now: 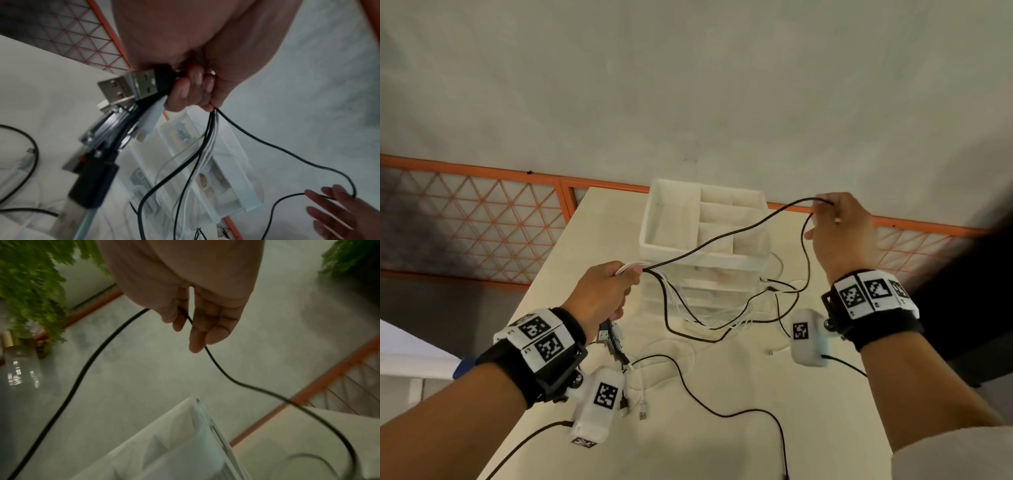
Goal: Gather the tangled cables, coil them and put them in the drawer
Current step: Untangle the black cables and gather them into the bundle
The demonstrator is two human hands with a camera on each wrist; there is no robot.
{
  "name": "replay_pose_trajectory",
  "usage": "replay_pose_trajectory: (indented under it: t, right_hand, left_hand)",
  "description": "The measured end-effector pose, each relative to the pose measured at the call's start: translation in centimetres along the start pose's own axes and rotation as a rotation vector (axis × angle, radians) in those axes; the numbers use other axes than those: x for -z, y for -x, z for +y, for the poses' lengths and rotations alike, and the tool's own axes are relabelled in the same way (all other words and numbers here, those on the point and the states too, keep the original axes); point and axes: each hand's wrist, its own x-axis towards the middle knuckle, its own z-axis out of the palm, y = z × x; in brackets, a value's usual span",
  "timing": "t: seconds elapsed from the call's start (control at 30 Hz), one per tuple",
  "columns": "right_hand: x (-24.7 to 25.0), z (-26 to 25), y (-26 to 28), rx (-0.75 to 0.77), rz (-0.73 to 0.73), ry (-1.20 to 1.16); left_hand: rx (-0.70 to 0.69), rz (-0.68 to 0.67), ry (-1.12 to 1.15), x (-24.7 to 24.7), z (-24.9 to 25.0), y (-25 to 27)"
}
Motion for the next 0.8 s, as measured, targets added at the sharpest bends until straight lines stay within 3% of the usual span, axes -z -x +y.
replay_pose_trajectory:
  t: [0.13,0.23,0.4,0.5,0.67,0.73,0.8]
  right_hand:
    - [-0.5,3.2,1.9,-0.126,-0.123,-0.009]
    - [-0.5,5.9,3.6,-0.193,-0.222,0.151]
    - [-0.3,12.5,3.4,-0.443,-0.324,0.308]
    - [0.6,7.8,3.6,-0.397,-0.316,0.288]
    - [1.6,1.3,1.6,-0.029,-0.141,-0.069]
    - [1.2,2.5,1.2,-0.059,-0.161,-0.006]
    - [0.6,4.8,1.6,-0.207,-0.208,0.111]
  left_hand:
    - [-0.028,-0.026,0.041,0.4,0.4,0.3]
    - [-0.054,-0.032,0.060,0.6,0.7,0.4]
    - [-0.108,-0.013,0.097,-0.1,1.0,0.4]
    - [-0.117,-0.018,0.095,-0.7,1.1,0.2]
    - [-0.090,0.015,0.096,-1.3,0.9,-0.3]
    - [-0.084,0.039,0.123,-1.3,0.9,-0.5]
    - [-0.088,0.065,0.147,-1.1,0.9,-0.6]
